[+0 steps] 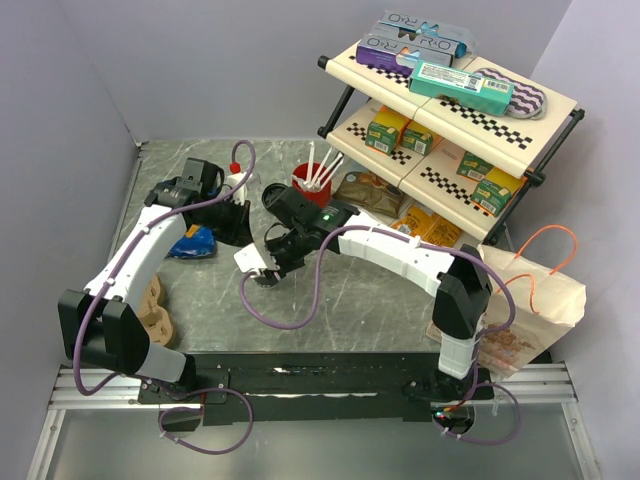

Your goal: Pack the takeout coffee

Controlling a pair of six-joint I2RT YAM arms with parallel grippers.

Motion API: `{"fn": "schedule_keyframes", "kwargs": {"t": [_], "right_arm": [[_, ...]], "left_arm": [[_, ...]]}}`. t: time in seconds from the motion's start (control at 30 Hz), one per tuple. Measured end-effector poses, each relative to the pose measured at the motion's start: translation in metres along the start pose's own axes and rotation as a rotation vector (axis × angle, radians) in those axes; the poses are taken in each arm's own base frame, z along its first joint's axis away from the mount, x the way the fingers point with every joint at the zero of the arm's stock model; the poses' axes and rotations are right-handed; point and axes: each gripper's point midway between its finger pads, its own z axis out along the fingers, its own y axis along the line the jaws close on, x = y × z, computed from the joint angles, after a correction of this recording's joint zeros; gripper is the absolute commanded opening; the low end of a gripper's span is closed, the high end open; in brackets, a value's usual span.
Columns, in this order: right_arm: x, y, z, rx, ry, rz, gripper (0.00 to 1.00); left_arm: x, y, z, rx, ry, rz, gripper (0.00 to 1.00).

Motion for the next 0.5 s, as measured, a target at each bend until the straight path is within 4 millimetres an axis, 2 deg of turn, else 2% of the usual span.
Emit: {"fn": "schedule_keyframes", "kwargs": {"t": [0.17,0.37,0.5], "right_arm": [[0.0086,0.0032,0.0069,-0.019,0.022,0.016,0.2],[0.009,0.004,0.0063,-0.025,0.028,0.03,0.0],[0.0093,0.005,0.0068,-0.03,0.03,0.049,0.0]], "left_arm": [[0.0001,0.0009,0.0003,-0.004,0.001,0.015,0.01],[0.0001,0.0001,0.0008,-0.004,0.002,0.022,0.01],[-0.0002,-0.001,0.0014,-0.002,0.002,0.027,0.01]]}}
